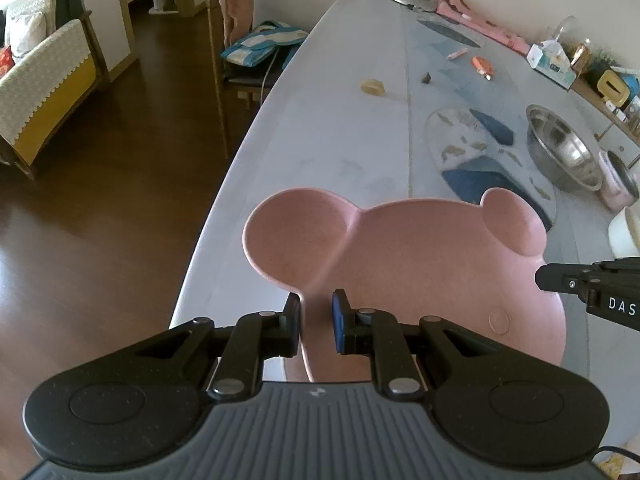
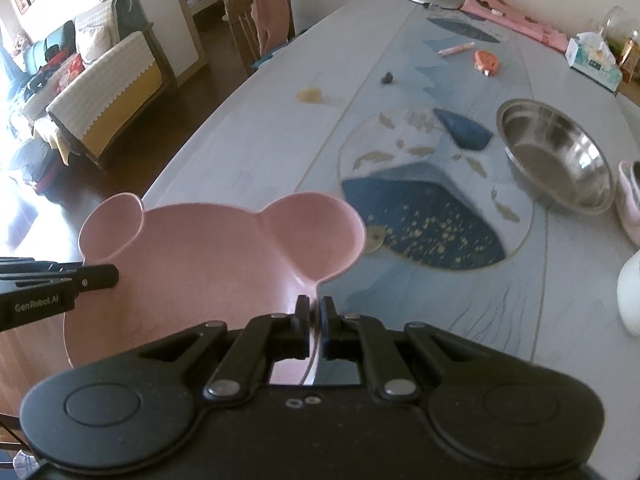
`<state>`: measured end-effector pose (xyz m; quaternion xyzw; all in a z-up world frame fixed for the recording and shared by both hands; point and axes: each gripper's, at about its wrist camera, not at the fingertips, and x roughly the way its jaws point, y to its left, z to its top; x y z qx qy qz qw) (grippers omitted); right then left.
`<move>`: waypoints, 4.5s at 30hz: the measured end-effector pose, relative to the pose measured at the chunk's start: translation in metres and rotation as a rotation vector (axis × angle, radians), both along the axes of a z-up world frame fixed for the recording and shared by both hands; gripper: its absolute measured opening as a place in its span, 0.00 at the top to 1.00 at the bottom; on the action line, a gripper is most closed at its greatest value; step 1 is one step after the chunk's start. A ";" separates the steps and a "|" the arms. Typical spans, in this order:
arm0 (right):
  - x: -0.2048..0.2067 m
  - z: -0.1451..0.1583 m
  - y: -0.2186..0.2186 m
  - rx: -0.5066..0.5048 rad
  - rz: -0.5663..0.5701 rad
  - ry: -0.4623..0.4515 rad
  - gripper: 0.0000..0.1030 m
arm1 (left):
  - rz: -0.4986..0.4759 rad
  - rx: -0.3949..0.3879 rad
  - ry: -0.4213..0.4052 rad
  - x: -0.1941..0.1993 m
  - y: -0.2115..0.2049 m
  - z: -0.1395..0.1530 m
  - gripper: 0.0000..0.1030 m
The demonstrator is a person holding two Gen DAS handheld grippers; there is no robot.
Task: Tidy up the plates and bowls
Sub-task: 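Lift the pink bear-shaped plate with both grippers and carry it toward the white plates, then lower the pink plate onto the stacked white plates and open both grippers, then move both grippers to the rim of the large steel bowl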
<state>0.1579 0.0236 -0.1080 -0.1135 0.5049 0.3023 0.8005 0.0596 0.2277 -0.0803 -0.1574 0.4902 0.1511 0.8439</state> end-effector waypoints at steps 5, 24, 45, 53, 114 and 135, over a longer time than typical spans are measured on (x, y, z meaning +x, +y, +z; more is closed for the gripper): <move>-0.006 -0.014 0.000 0.017 -0.015 0.020 0.94 | -0.014 0.036 0.001 -0.006 -0.001 -0.008 0.86; -0.016 -0.034 -0.003 -0.011 -0.016 -0.025 0.93 | -0.051 0.041 0.007 -0.005 -0.009 -0.028 0.86; -0.027 -0.035 -0.012 0.026 -0.013 0.017 0.70 | -0.103 0.032 0.027 -0.012 -0.013 -0.029 0.75; -0.030 -0.030 -0.015 0.039 -0.017 0.018 0.66 | -0.128 0.063 -0.004 -0.021 -0.018 -0.020 0.39; 0.165 0.010 -0.202 0.088 -0.270 -0.220 0.09 | -0.295 0.186 -0.322 0.289 -0.223 0.040 0.00; 0.247 -0.045 -0.192 0.073 -0.380 -0.050 0.22 | -0.315 0.026 -0.146 0.406 -0.202 -0.028 0.01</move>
